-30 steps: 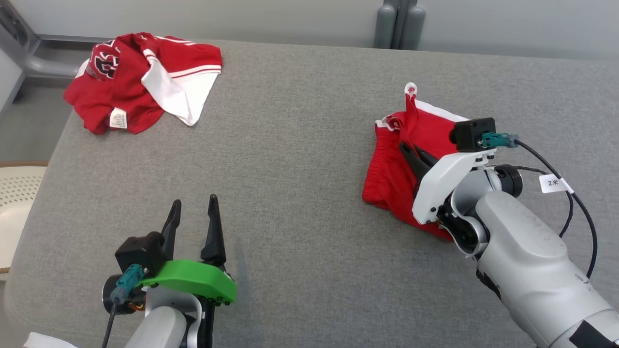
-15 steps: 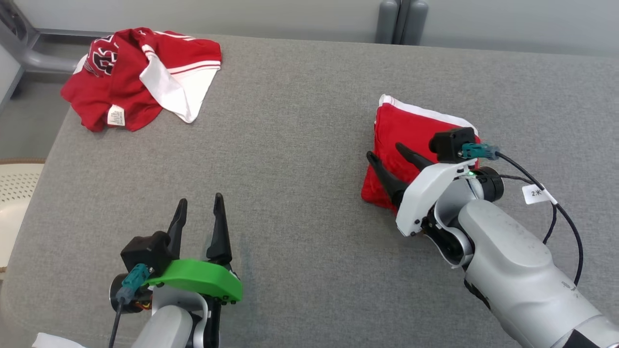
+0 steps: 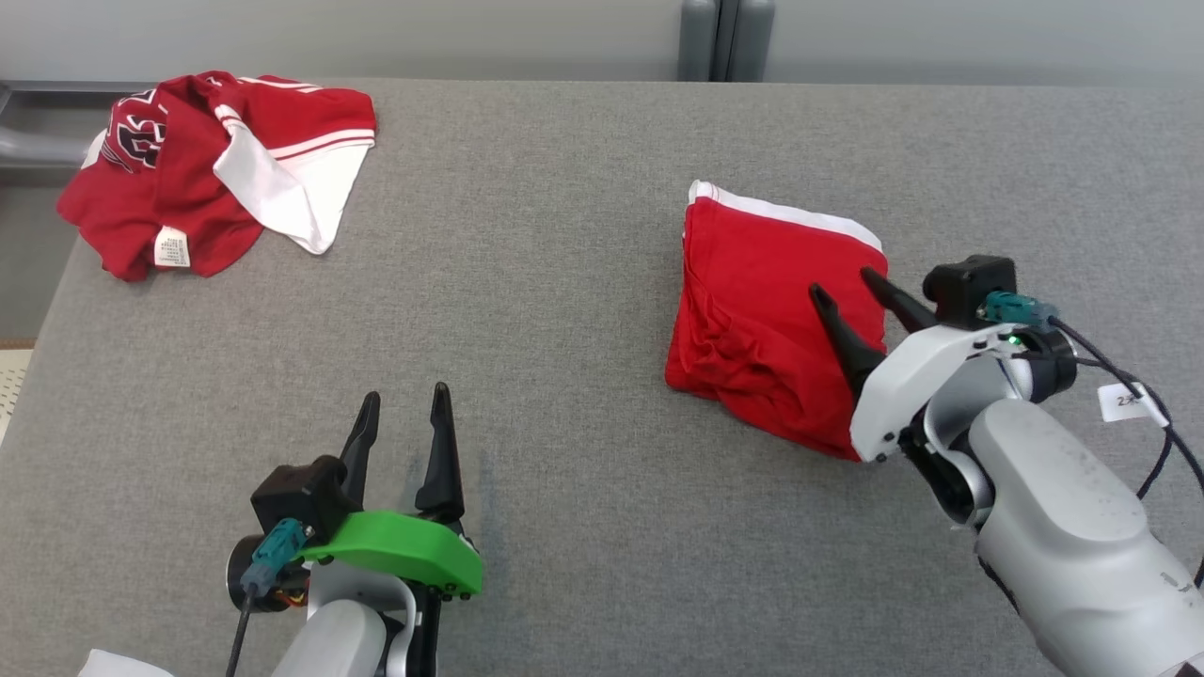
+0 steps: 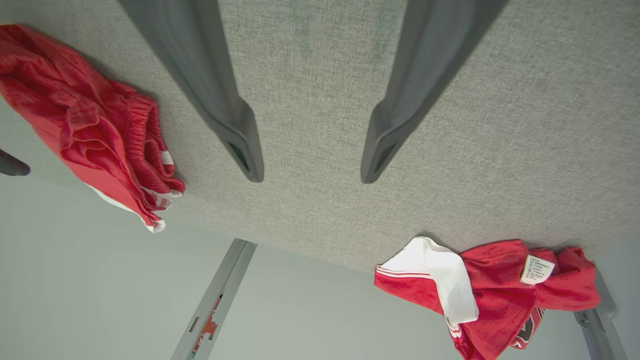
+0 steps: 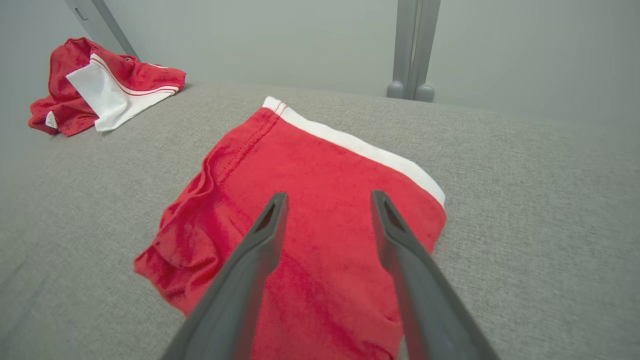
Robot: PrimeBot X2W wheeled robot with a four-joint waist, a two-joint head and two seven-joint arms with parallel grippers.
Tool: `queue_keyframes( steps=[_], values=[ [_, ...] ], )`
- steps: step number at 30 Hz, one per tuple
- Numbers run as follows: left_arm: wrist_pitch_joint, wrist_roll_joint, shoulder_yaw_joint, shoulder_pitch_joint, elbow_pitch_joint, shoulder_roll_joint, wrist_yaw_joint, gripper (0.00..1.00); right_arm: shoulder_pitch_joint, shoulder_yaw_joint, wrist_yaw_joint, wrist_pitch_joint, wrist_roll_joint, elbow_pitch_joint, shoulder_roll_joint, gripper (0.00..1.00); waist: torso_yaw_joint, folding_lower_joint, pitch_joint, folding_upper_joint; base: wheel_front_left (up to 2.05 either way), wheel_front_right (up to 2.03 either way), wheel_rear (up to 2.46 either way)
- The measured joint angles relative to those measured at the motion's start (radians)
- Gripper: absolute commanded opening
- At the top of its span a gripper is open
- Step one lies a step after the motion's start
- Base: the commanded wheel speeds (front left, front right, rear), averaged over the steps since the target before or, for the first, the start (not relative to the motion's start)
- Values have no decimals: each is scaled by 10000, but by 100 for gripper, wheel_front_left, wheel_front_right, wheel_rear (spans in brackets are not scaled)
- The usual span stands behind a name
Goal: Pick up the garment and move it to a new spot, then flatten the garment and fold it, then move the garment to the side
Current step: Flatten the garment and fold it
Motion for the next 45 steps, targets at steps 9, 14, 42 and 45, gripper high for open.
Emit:
queue_keyframes(
  steps=[9,14,42,45],
  values=[
    [-12,123,111,-125,50,-29,-65,100,100,928,0,303,-332,844,1024,0,391,0,160,0,0,0,0],
    [-12,167,211,-130,52,-71,-84,100,-139,1588,2,263,-330,1346,1457,0,623,0,206,0,0,0,0],
    [-13,1513,771,-210,426,-594,-874,100,1542,-1825,2,-1950,-1988,-362,1475,100,-540,0,-896,0,0,0,0],
    [-13,1737,974,89,376,-660,-926,100,2645,-2888,0,-1952,-2556,-1162,1824,100,-691,0,-1135,0,0,0,0]
  ],
)
